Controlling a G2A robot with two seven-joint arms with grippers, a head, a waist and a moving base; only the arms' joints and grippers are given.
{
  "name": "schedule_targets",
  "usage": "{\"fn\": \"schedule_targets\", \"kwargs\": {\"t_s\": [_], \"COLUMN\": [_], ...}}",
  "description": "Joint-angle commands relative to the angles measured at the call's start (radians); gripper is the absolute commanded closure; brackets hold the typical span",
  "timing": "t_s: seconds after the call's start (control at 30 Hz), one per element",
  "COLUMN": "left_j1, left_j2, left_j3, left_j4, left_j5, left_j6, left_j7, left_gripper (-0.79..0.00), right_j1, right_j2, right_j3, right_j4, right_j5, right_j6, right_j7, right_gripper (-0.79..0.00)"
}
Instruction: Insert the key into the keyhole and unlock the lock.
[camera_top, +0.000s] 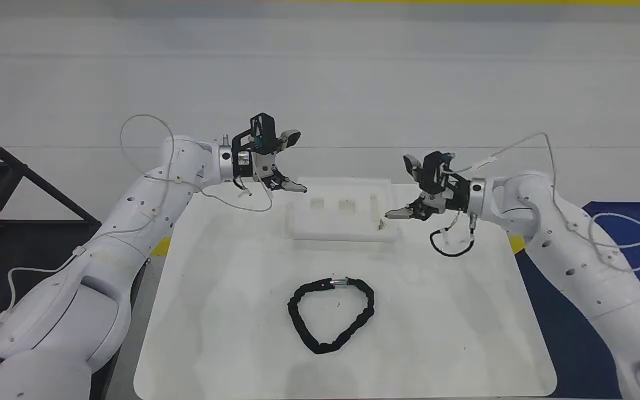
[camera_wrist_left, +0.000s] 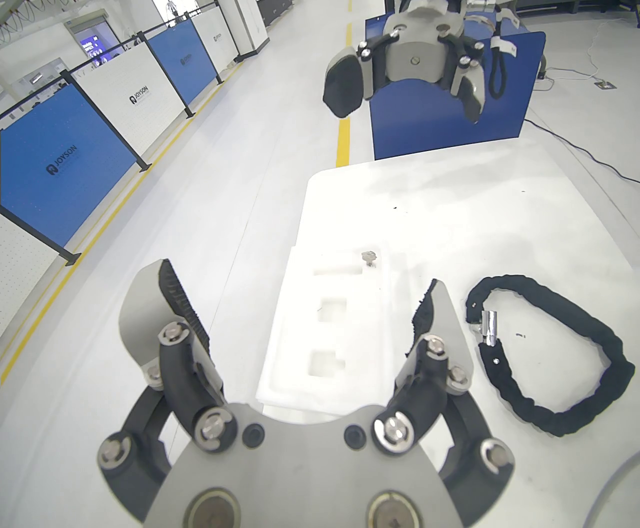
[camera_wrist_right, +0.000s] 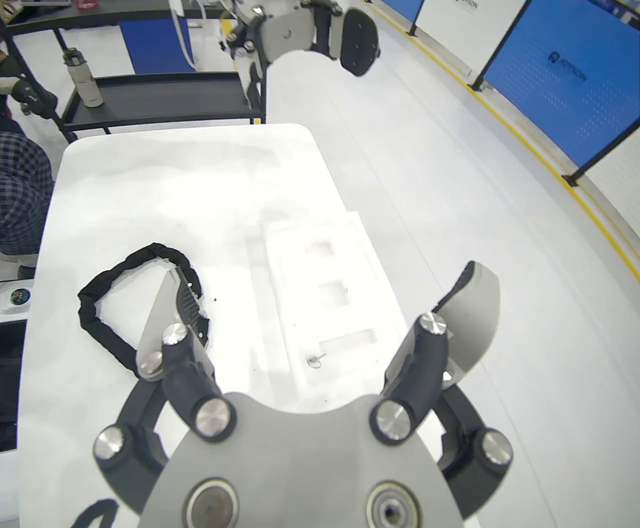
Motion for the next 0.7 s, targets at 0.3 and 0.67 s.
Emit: {"fn": "schedule_targets", "kwargs": {"t_s": [0.3,0.67], "left_j1": [0.000,0.000], "left_j2": [0.000,0.000], "left_j3": [0.000,0.000], "left_j4": [0.000,0.000], "left_j5": [0.000,0.000], "left_j6": [0.000,0.000], "left_j7": [0.000,0.000], "left_gripper": [-0.785,-0.785], "right_j1": [0.018,0.090], "right_j2": [-0.070,-0.172], "right_j3": [-0.094,-0.188], "right_j4": [0.035,0.171], "right_j5": [0.396,0.615], "right_j6": [0.293,0.517], "right_j7": [0.477,0.732], "right_gripper": [-0.785,-0.785]}}
